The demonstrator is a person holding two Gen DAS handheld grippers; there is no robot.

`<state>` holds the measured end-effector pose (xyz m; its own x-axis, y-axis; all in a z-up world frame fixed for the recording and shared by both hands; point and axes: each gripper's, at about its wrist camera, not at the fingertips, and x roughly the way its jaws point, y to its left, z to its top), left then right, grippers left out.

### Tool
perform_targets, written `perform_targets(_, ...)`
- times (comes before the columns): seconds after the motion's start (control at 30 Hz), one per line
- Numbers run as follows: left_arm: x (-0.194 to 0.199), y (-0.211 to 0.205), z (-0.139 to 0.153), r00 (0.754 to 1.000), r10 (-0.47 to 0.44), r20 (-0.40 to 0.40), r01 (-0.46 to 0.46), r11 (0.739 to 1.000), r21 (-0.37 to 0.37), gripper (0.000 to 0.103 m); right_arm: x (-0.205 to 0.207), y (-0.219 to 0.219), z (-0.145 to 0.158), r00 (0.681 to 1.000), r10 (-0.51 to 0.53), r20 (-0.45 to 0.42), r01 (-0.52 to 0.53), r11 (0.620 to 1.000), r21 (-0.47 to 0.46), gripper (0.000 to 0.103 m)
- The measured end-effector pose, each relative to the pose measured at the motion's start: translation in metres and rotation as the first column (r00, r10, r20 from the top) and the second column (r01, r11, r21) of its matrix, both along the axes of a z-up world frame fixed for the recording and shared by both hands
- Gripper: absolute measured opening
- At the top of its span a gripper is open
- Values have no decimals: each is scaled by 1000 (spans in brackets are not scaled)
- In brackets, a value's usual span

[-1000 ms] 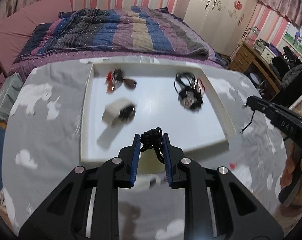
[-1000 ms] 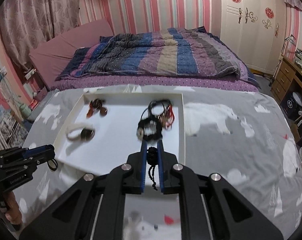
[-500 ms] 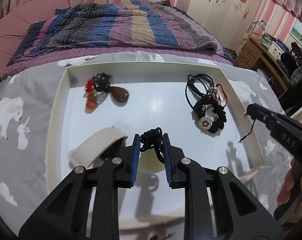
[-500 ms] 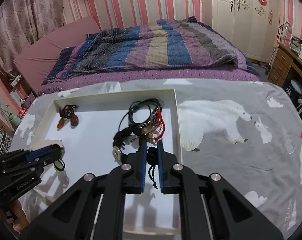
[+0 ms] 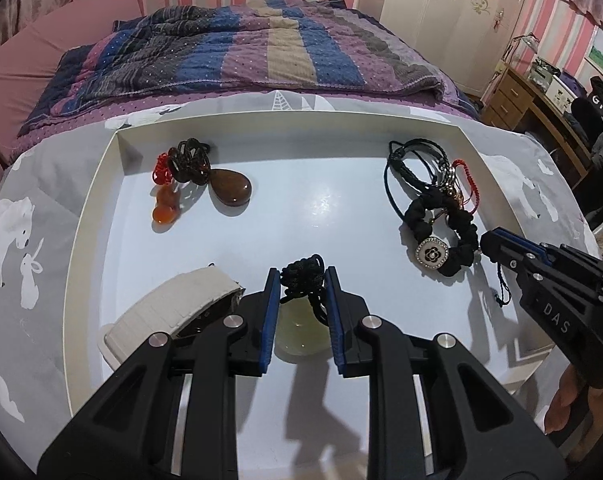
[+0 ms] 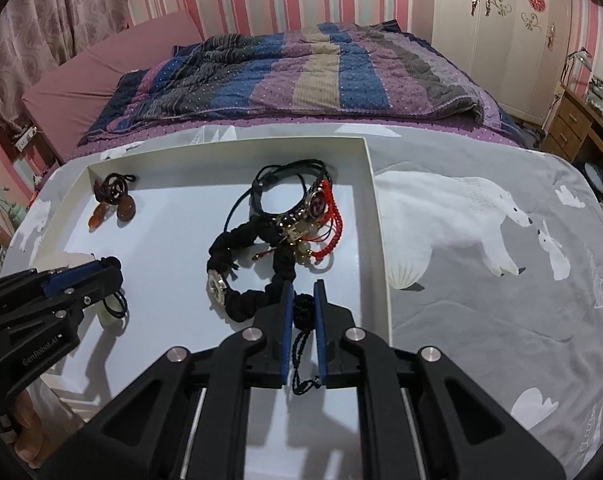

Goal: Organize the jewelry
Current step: 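Lower both items into the tray while both tools open to release them, then withdraw both tools toward the black hair tie and cream scrunchie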

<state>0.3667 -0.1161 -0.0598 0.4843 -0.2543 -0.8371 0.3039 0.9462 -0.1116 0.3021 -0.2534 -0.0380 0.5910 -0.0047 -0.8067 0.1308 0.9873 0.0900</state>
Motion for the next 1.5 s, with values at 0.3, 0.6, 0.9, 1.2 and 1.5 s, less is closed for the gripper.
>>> perform_targets(0.3,0,-2,-2,1000,5,-3,-5,1000,5,28,1,-7,-5,1000,-3,-15,3,999,47,12)
perform_targets(0.6,-8,-1,10,999,6,43,-6,1000,2,56,-4,-9,6,1000,-11,22,9,998,65,33)
perform_targets(0.9,-27,8,30,995,17,96,-20,999,30,83,-11,-19,21,997,-42,64,39,998,47,50)
perform_targets(1.2,-65,34,52,990,48,134,-60,995,84,97,-28,-2,57,994,0,110,1,1000,-5,74)
perform_targets(1.5,-119,62,74,986,86,146,-95,994,56,100,-62,12,79,996,19,90,-20,1000,11,89)
